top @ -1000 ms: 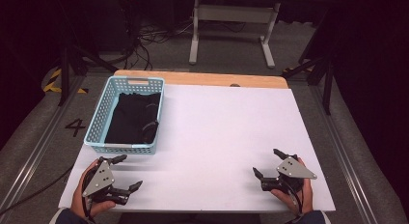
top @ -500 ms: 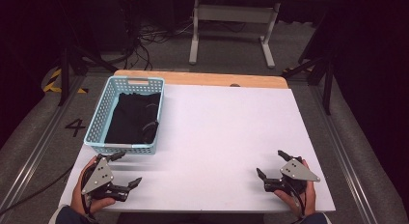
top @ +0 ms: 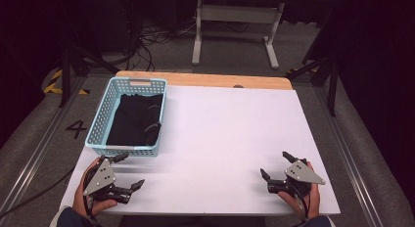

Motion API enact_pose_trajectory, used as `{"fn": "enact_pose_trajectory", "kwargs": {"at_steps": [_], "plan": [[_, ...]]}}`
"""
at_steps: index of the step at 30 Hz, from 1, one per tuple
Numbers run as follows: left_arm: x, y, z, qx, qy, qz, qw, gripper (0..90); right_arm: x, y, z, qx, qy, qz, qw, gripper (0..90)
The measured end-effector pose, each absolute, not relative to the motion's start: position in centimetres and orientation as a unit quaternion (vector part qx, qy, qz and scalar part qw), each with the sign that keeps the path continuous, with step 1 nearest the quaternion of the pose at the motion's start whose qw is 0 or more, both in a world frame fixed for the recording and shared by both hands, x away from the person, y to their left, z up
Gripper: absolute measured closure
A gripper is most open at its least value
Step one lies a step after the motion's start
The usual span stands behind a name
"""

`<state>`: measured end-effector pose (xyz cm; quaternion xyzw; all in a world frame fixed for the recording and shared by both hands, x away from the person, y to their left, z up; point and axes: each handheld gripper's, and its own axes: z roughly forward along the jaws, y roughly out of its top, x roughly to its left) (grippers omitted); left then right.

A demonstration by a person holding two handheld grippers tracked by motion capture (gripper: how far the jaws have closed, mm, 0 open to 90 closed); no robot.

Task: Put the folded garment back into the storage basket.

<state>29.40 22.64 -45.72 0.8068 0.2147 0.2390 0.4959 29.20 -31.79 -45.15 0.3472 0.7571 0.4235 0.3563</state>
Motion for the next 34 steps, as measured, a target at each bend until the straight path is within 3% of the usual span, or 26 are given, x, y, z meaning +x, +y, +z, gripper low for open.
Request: {"fn": "enact_pose_trajectory", "kwargs": {"at_steps": [34], "plan": [[30.30,22.19,-45.95,0.810,0.218,0.229,0.494,5.5,29.36,-32.34,-45.20,0.363,0.747,0.419,0.367,7.3]]}}
